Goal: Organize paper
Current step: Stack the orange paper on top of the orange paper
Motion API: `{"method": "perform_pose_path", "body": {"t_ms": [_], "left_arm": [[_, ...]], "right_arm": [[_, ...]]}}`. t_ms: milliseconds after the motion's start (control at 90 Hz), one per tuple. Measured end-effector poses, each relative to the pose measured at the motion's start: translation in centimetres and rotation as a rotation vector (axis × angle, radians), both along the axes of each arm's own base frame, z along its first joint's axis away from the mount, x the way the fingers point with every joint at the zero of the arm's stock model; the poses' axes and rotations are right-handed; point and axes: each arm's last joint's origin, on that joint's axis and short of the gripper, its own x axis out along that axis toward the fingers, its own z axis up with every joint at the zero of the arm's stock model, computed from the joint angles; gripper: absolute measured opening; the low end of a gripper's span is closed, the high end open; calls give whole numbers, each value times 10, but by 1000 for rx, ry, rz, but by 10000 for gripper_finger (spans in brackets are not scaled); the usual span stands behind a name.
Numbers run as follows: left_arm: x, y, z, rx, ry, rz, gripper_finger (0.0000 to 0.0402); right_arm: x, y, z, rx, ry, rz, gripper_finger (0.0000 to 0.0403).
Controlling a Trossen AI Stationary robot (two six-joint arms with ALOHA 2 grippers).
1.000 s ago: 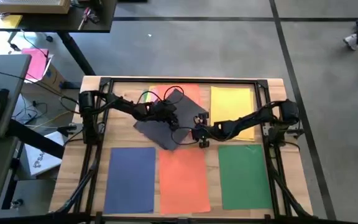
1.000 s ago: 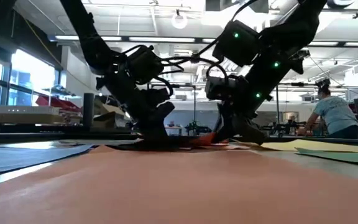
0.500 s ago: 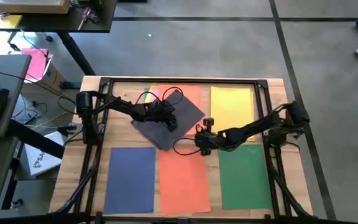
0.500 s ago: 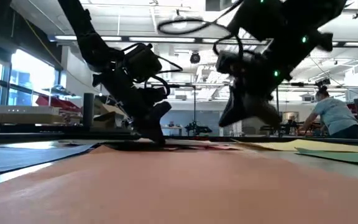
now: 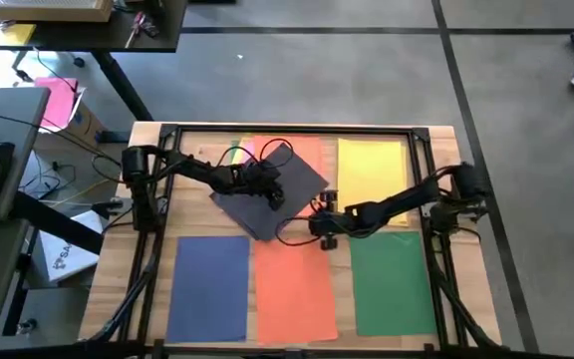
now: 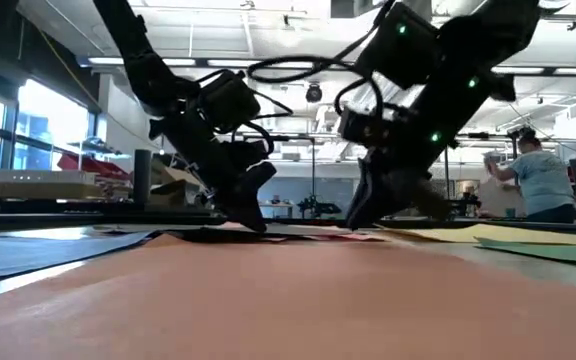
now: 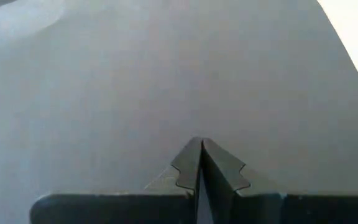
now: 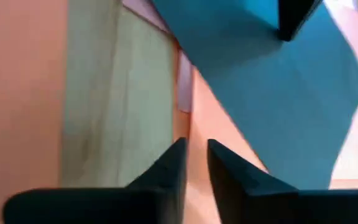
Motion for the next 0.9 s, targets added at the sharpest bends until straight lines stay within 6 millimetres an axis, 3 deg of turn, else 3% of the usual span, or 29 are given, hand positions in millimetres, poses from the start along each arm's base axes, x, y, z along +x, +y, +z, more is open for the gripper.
{"method": "perform_pose_path", "body": {"t_ms": [156,300,600,900], "left_arm": [[0,0,0,-2,-1,-3,0],[0,0,0,-3,0,-3,0],[0,0,0,-4,1,-4,0],[0,-2,-1,-7,14,-10,0]], "right_arm": [[2,0,-6,-42,7,11,134],[3,-1,-7,-51,17,19,160],[8,-11,-13,-94,-9,-27,153],[2,-10,-2,-124,17,-19,129]]}}
